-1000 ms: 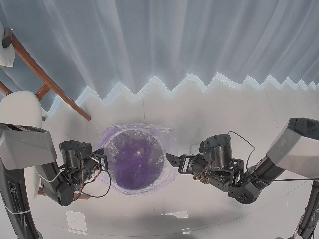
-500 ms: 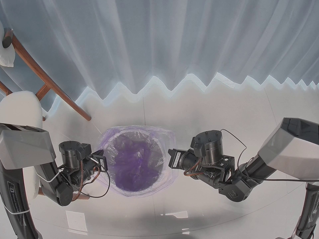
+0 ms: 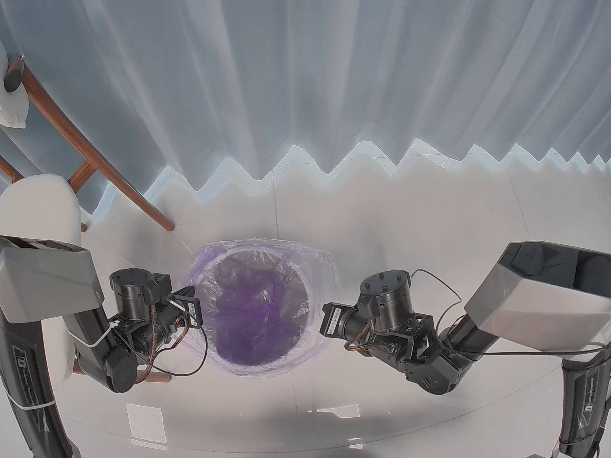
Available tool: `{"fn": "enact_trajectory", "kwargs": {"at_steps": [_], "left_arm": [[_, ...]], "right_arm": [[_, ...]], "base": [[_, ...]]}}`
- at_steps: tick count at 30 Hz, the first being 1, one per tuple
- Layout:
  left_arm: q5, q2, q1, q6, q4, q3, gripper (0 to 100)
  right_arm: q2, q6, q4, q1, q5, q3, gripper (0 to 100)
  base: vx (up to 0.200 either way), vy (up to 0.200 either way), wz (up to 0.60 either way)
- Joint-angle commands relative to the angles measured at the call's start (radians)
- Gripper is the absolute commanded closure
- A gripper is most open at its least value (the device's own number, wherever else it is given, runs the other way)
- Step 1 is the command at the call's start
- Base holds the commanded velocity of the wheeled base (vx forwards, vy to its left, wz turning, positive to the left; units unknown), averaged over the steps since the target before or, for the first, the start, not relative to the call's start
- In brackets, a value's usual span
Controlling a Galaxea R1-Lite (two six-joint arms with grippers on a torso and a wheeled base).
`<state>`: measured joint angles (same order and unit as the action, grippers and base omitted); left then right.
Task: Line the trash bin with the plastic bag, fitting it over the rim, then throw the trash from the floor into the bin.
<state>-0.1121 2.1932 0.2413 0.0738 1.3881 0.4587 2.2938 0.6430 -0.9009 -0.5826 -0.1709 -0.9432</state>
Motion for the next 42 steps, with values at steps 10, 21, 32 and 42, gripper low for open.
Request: {"fn": "enact_trajectory", "kwargs": {"at_steps": [10, 21, 32, 42], "left_arm": [[-0.001, -0.012, -0.02, 0.027, 0.008, 0.034, 100], [-0.001, -0.035, 0.001, 0.03, 0.0, 0.031, 100], [0.002, 0.046, -0.059, 0.03, 0.009, 0.054, 100], [0.002, 0.106, -0.048, 0.03, 0.009, 0.101, 100]], "right_arm": [[0.047, -0.003, -0.021, 0.0, -0.001, 0.0, 100], [0.039, -0.005, -0.02, 0.0, -0.002, 0.004, 100], [0.038, -0.006, -0.02, 0.006, -0.002, 0.006, 100], [0.061, -0.009, -0.021, 0.036, -0.001, -0.005, 100]], "base": [[0.0, 0.0, 0.0], [0.0, 0.0, 0.0], [0.0, 0.0, 0.0], [0.0, 0.0, 0.0]]}}
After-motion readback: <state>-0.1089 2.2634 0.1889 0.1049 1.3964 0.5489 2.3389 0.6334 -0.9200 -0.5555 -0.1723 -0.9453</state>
